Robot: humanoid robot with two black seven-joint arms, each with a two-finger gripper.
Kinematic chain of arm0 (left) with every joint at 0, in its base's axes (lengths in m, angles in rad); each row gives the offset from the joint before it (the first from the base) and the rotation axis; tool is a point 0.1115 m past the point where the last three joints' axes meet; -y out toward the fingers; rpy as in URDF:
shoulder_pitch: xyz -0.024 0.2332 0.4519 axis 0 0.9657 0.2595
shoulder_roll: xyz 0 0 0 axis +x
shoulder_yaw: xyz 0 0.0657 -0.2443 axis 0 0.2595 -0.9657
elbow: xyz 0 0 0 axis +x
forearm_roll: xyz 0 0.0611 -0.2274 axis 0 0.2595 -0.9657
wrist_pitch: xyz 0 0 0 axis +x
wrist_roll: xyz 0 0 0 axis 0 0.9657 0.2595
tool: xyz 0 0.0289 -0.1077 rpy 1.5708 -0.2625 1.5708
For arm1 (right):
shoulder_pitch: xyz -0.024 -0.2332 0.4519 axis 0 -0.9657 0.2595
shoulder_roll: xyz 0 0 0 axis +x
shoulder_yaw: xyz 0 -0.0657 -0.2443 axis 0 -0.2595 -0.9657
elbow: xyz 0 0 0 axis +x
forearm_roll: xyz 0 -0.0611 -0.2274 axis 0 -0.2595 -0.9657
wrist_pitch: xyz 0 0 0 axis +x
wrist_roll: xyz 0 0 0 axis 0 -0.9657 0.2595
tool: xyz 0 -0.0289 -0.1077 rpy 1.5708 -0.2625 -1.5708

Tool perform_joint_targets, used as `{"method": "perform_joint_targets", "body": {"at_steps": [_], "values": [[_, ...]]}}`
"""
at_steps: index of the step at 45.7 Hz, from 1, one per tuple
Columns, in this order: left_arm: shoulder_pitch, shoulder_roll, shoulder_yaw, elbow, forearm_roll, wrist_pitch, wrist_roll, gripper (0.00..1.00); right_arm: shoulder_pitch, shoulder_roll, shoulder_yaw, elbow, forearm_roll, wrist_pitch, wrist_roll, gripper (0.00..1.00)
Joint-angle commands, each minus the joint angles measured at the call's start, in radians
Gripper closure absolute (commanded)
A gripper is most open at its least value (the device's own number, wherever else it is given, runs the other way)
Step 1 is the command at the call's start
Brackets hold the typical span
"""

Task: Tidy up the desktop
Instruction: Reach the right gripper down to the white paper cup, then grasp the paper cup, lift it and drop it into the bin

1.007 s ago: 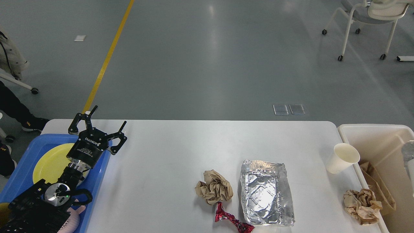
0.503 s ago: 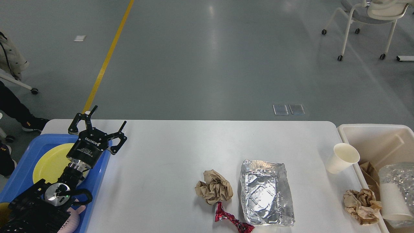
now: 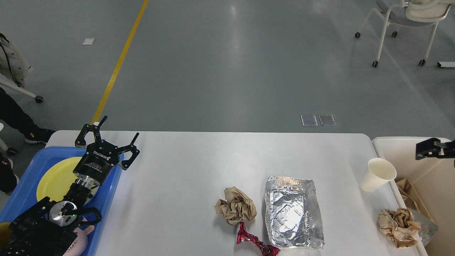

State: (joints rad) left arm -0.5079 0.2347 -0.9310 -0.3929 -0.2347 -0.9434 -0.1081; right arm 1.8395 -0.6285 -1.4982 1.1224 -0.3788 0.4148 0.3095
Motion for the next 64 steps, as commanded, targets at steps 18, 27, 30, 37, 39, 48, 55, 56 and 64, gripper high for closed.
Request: {"method": "perform_joint_targets", "body": {"at_steps": [18,27,30,37,39,48,55,56,64], "values": [[0.000,0.000,0.000,0.000,0.000,0.000,0.001,0.01,0.082,0.158,0.079,-0.136,-0.141,0.215,-0.001,0.00],[0.000,0.000,0.000,0.000,0.000,0.000,0.001,0.01,-0.371,0.174,0.188,-0.456,-0.066,0.102,0.000,0.00],[0.000,0.000,-0.002,0.000,0.000,0.000,0.001,0.01,-0.462,0.185,0.251,-0.506,-0.028,0.091,-0.001,0.00],[0.000,0.000,-0.002,0.000,0.000,0.000,0.001,0.01,-0.549,0.188,0.285,-0.567,-0.022,0.075,-0.010,0.00],[0.000,0.000,0.000,0.000,0.000,0.000,0.001,0.01,-0.571,0.188,0.288,-0.579,-0.022,0.073,-0.015,0.00],[0.000,0.000,0.000,0.000,0.000,0.000,0.001,0.01,-0.657,0.197,0.294,-0.639,-0.012,0.007,-0.020,0.00],[0.000,0.000,0.000,0.000,0.000,0.000,0.001,0.01,-0.678,0.201,0.297,-0.639,-0.012,-0.046,-0.018,0.51],[0.000,0.000,0.000,0.000,0.000,0.000,0.001,0.01,-0.683,0.201,0.300,-0.639,-0.012,-0.060,-0.016,0.58],[0.000,0.000,0.000,0.000,0.000,0.000,0.001,0.01,-0.700,0.201,0.348,-0.630,-0.012,-0.096,-0.009,0.96]]}}
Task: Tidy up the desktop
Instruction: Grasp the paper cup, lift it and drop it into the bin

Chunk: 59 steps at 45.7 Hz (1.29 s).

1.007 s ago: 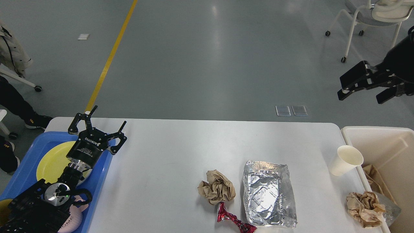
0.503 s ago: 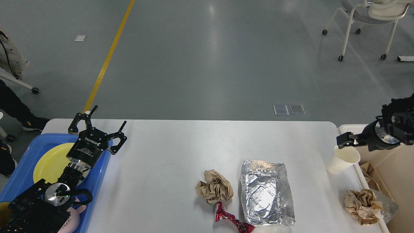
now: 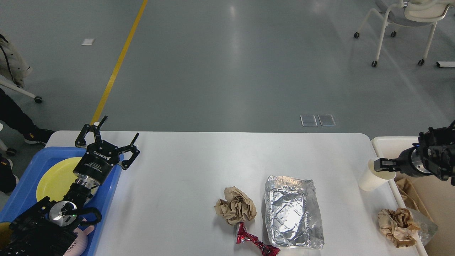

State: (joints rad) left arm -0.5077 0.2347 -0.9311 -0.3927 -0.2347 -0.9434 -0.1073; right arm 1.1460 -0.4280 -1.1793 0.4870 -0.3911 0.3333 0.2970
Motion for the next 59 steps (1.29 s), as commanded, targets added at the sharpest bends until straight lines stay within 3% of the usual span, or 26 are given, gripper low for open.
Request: {"method": "perform_joint_targets", "body": {"at_steps": [1,25,29,33,38,42,45,51,55,59], "values": [[0.000,0.000,0.000,0.000,0.000,0.000,0.000,0.01,-0.006,0.000,0.035,0.007,0.000,-0.016,0.004,1.00],[0.000,0.000,-0.002,0.000,0.000,0.000,0.000,0.01,0.029,-0.009,0.078,0.038,0.003,0.013,0.016,1.00],[0.000,0.000,-0.002,0.000,0.000,0.000,0.000,0.01,0.163,-0.050,0.069,0.123,0.003,0.110,0.044,1.00],[0.000,0.000,-0.002,0.000,0.000,0.000,0.000,0.01,0.398,-0.161,0.055,0.248,-0.003,0.255,0.060,1.00],[0.000,0.000,-0.002,0.000,0.000,0.000,0.000,0.01,0.745,-0.206,-0.006,0.355,-0.054,0.501,0.067,1.00],[0.002,0.000,-0.002,0.000,0.000,0.000,0.000,0.01,1.001,-0.236,-0.071,0.442,-0.083,0.627,0.111,1.00],[0.000,0.000,-0.002,0.000,0.000,0.000,0.000,0.01,1.153,-0.259,-0.112,0.481,-0.126,0.627,0.120,1.00],[0.002,0.000,-0.002,0.000,0.000,0.000,0.000,0.01,1.153,-0.273,-0.138,0.460,-0.256,0.609,0.119,1.00],[0.002,0.000,-0.002,0.000,0.000,0.000,0.000,0.01,1.075,-0.305,-0.157,0.426,-0.296,0.535,0.114,1.00],[0.000,0.000,-0.002,0.000,0.000,0.000,0.000,0.01,0.893,-0.331,-0.171,0.342,-0.298,0.387,0.113,1.00]]}}
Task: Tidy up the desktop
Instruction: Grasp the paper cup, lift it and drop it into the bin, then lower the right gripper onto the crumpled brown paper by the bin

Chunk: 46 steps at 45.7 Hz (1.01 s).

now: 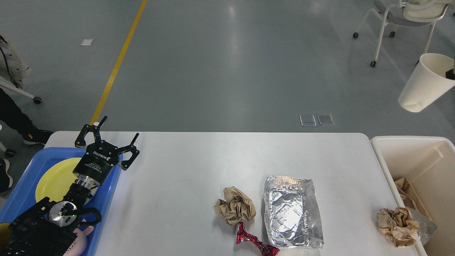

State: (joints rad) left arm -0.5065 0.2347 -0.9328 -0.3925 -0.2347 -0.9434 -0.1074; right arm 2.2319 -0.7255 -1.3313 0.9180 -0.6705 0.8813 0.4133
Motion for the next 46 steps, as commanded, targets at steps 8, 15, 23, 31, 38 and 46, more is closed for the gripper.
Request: {"method": "perform_joint_targets", "body": {"at_steps": [8,15,23,31,38,46], "values": [[0.000,0.000,0.000,0.000,0.000,0.000,0.000,0.01,-0.716,-0.044,0.021,-0.413,0.037,-0.421,-0.004,1.00],[-0.001,0.000,0.002,0.000,0.000,0.000,0.000,0.01,-1.177,-0.003,0.099,-0.634,0.293,-0.505,-0.007,1.00],[-0.001,0.000,0.002,0.001,0.000,0.000,0.000,0.01,-1.538,0.144,0.106,-0.863,0.517,-0.591,-0.033,0.80],[-0.001,0.000,0.002,0.000,0.000,0.000,0.000,0.01,-1.568,0.183,0.110,-0.872,0.540,-0.625,-0.042,0.00],[-0.001,0.000,0.002,0.000,0.000,0.000,0.000,0.01,-1.555,0.183,0.112,-0.866,0.540,-0.624,-0.042,0.00],[-0.001,0.000,0.002,0.000,0.000,0.000,0.000,0.01,-1.389,0.178,0.109,-0.748,0.540,-0.546,-0.016,0.00]]}}
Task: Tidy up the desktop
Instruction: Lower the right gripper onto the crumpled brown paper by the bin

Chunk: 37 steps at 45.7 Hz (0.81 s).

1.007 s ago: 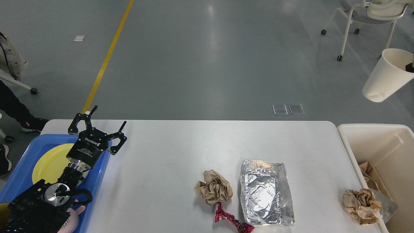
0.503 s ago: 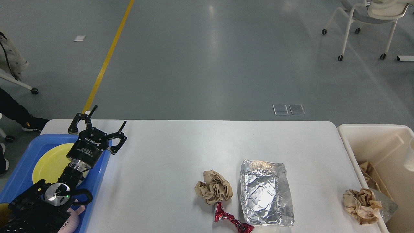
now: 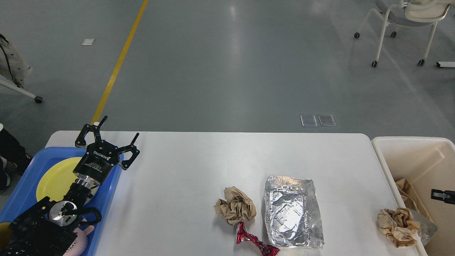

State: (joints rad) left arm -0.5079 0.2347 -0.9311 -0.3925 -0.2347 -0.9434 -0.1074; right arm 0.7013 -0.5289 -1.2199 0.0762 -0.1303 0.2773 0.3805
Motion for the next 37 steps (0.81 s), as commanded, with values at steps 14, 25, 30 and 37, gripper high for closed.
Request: {"method": "perform_joint_targets", "body": {"at_steps": [14,25,30,37], "values": [[0.000,0.000,0.000,0.000,0.000,0.000,0.000,0.01,1.422,-0.244,-0.242,1.256,-0.465,0.247,0.005,0.00],[0.000,0.000,-0.002,0.000,0.000,0.000,0.000,0.01,1.954,-0.263,-0.158,1.475,-0.468,0.683,0.008,0.00],[0.000,0.000,-0.002,0.000,0.000,0.000,0.000,0.01,2.012,-0.283,-0.128,1.461,-0.485,0.683,0.005,0.00],[0.000,0.000,-0.002,0.000,0.000,0.000,0.000,0.01,1.838,-0.324,-0.194,1.470,-0.604,0.642,-0.037,0.00]]}}
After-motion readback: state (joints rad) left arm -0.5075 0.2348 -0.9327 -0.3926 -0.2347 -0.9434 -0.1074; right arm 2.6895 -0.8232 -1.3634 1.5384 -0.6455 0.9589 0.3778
